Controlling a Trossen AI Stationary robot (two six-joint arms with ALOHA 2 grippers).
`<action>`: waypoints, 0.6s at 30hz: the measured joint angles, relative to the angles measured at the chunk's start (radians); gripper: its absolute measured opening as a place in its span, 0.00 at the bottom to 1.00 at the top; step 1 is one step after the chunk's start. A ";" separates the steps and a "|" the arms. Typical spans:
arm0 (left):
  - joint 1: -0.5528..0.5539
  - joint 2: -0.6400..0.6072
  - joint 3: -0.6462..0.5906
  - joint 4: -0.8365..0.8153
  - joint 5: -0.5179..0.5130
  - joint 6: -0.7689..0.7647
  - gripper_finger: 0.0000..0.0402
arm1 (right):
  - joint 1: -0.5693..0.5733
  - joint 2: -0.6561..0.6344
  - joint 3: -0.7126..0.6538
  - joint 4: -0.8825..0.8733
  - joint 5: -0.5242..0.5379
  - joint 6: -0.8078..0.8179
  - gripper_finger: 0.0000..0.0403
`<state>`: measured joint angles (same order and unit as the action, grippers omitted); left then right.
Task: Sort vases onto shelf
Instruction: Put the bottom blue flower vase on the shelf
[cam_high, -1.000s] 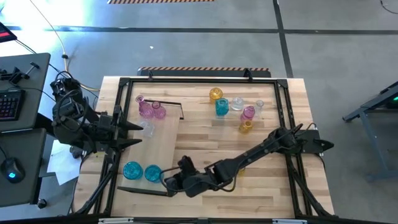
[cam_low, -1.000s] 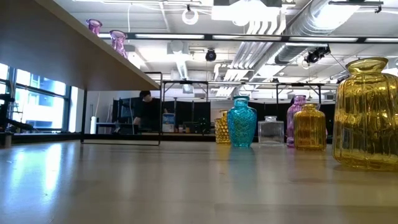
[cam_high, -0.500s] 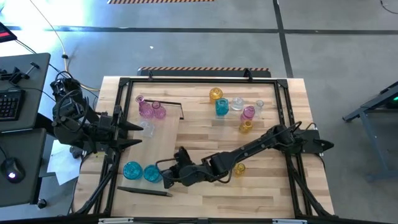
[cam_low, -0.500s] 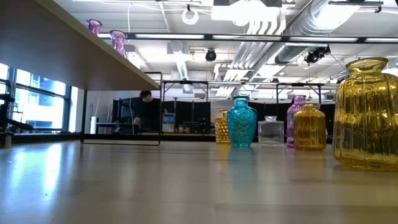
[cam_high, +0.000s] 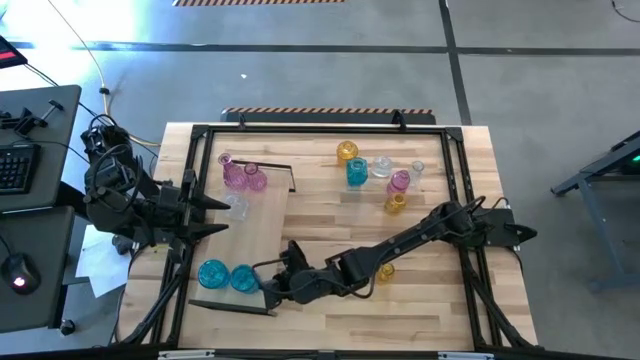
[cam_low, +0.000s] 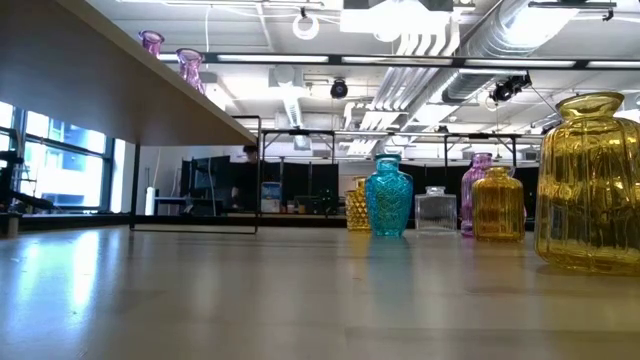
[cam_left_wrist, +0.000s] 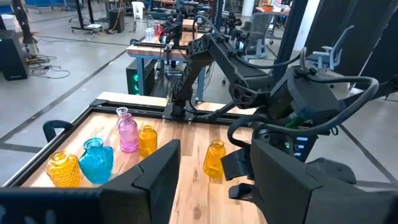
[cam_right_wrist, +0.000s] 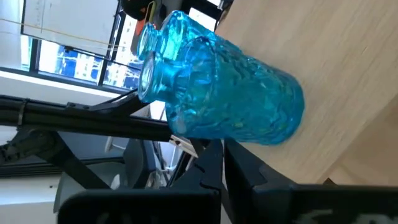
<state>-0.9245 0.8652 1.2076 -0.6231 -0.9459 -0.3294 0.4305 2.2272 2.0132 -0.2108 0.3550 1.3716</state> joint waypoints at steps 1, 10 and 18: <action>0.000 0.000 0.000 0.000 0.000 0.000 0.46 | 0.000 0.000 0.000 0.000 -0.001 0.000 0.00; 0.000 -0.001 0.000 0.000 0.000 -0.001 0.46 | -0.019 0.000 0.000 0.007 -0.031 -0.018 0.00; 0.000 -0.001 0.000 0.000 0.000 -0.006 0.46 | -0.025 0.006 0.001 0.076 -0.053 -0.037 0.00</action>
<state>-0.9245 0.8646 1.2076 -0.6229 -0.9459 -0.3355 0.4057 2.2329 2.0140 -0.1352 0.3015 1.3351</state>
